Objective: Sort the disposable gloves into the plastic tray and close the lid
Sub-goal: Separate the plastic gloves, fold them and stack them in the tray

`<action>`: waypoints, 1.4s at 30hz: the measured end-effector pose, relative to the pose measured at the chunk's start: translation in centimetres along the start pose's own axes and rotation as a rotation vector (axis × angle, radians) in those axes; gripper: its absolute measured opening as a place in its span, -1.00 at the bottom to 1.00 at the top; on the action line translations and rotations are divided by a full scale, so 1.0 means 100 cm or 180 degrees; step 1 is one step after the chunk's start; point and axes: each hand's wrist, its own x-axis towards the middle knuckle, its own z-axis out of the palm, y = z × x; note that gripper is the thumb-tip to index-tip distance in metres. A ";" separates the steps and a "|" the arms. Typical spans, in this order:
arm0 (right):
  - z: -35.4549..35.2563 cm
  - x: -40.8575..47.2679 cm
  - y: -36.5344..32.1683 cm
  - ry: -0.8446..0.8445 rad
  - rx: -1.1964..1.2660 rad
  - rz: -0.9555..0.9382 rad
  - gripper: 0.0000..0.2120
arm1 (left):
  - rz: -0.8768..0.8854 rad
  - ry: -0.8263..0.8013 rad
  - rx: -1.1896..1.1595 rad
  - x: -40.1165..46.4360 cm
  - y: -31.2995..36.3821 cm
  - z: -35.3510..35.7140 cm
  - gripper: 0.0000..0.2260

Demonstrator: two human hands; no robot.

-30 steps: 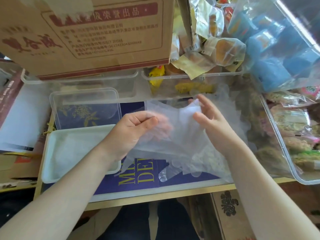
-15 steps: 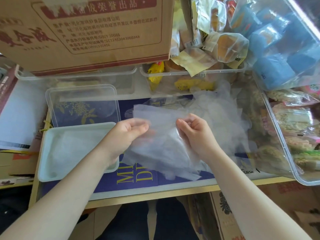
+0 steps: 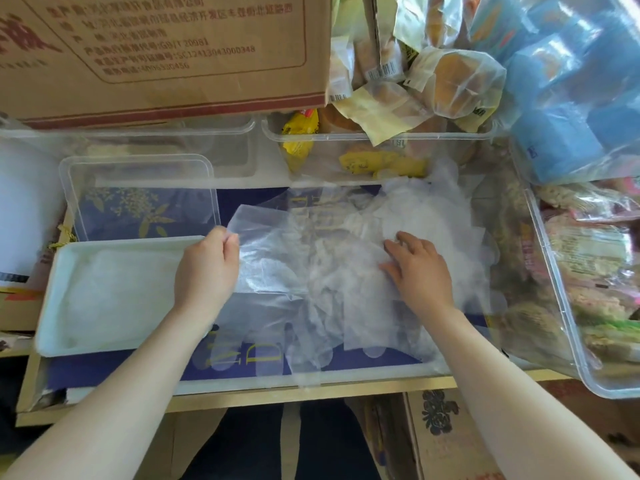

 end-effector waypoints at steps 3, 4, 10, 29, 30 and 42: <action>-0.003 0.002 0.004 0.0215 0.0094 -0.0269 -0.75 | -0.0062 0.0017 -0.0282 0.003 0.010 0.004 -0.77; -0.005 0.002 0.003 0.0287 0.0277 -0.0216 -0.79 | -0.0073 0.0041 -0.0376 0.004 0.013 0.005 -0.78; -0.068 -0.002 -0.027 -0.0172 0.4668 0.1311 -0.69 | -0.0152 0.0163 -0.1154 0.008 0.022 -0.003 -0.80; -0.014 -0.025 -0.018 0.0592 0.1114 0.1193 -0.40 | -0.0107 -0.0294 -0.1309 0.003 -0.004 0.002 -0.82; -0.016 -0.034 -0.021 0.0854 0.0749 0.0790 -0.41 | -0.0108 -0.0311 -0.1359 0.004 -0.006 0.002 -0.81; 0.029 -0.061 -0.025 0.0307 -0.0501 -0.1182 -0.59 | -0.0067 -0.0534 -0.1737 0.015 -0.005 -0.004 -0.81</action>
